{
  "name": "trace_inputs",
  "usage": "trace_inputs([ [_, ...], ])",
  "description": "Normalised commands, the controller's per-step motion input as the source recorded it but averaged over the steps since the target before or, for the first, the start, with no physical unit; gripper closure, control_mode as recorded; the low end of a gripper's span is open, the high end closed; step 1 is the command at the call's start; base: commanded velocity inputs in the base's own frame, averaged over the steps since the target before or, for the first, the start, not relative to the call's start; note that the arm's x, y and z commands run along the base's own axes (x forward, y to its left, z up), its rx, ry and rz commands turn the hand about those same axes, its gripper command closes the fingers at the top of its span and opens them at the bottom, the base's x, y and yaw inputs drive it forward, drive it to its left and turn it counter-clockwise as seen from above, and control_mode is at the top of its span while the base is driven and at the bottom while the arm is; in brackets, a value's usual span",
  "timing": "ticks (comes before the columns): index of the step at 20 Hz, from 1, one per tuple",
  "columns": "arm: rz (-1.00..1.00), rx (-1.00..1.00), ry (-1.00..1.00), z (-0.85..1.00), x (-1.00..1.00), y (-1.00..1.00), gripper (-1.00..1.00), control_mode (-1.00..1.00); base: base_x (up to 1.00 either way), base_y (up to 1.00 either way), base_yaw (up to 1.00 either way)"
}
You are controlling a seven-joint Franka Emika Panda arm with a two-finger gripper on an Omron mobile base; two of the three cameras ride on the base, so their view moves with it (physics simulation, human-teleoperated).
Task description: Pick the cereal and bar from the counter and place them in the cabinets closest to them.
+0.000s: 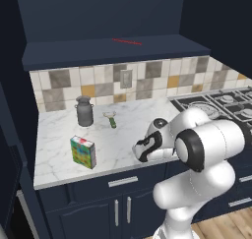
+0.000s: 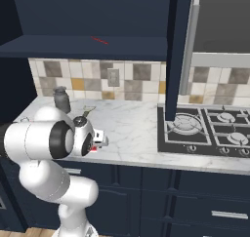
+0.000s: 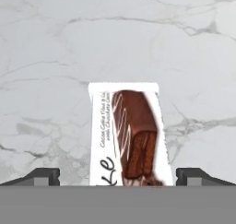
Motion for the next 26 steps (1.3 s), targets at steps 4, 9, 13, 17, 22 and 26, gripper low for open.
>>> trace_inputs([
  [4, 0.00, 0.00, 0.00, -0.33, 0.08, 0.00, 1.00, -1.00, 0.00, 0.00, 0.00],
  [9, 0.00, 0.00, 0.00, -0.01, 0.01, 0.00, 1.00, -1.00, 0.00, 0.00, 0.00],
  [13, 0.00, 0.00, 0.00, 0.09, 0.00, 0.00, 1.00, -1.00, 0.00, 0.00, 0.00],
  [17, -0.03, 0.01, 0.00, 0.40, 0.00, 0.00, 1.00, -1.00, 0.00, 0.00, 0.00],
  [22, -0.01, 0.00, 0.00, 0.65, -0.01, 0.00, 1.00, -1.00, 0.00, 0.00, 0.00],
  [26, 0.00, 0.00, 0.04, 0.78, -0.02, 0.00, 1.00, -1.00, 0.00, 0.00, 0.00],
])
